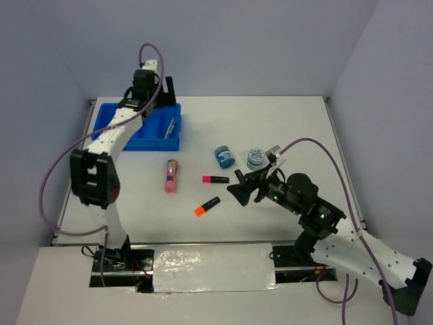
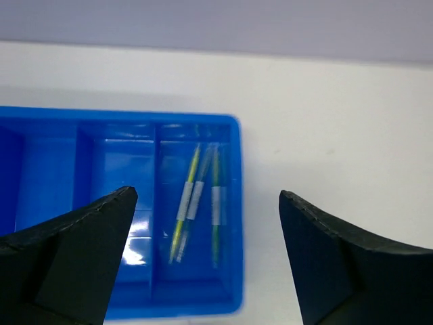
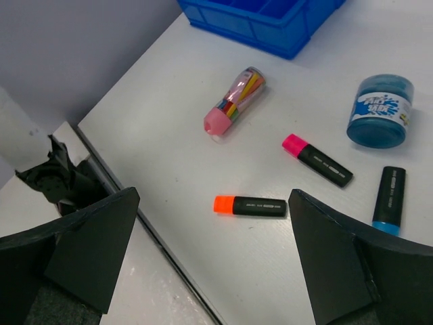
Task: Sort the stationery into containers
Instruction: Place the pen in the storage box.
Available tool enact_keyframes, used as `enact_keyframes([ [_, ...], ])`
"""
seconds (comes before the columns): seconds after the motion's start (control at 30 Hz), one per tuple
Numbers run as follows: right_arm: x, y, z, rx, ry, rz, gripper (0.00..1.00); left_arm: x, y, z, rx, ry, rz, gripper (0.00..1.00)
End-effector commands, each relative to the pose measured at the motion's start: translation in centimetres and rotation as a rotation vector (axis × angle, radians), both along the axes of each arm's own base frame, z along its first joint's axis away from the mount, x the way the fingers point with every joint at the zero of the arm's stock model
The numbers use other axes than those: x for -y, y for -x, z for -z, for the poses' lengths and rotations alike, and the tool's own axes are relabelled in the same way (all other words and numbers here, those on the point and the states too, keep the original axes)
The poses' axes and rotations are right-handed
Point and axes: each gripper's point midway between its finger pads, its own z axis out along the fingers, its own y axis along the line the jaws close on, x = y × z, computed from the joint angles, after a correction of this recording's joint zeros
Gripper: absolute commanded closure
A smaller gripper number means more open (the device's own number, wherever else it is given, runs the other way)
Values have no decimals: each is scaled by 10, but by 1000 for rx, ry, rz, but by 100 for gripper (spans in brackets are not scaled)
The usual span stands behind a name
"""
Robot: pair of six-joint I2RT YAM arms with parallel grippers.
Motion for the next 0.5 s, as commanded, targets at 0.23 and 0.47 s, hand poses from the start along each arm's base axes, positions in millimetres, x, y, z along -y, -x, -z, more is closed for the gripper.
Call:
enact_keyframes([
  [0.23,36,-11,-4,-49,76,185,0,48,167,-69,-24,177,-91,1],
  [0.47,9,-5,54,-113,427,-73,0,45,264,-3,-206,295,-221,1],
])
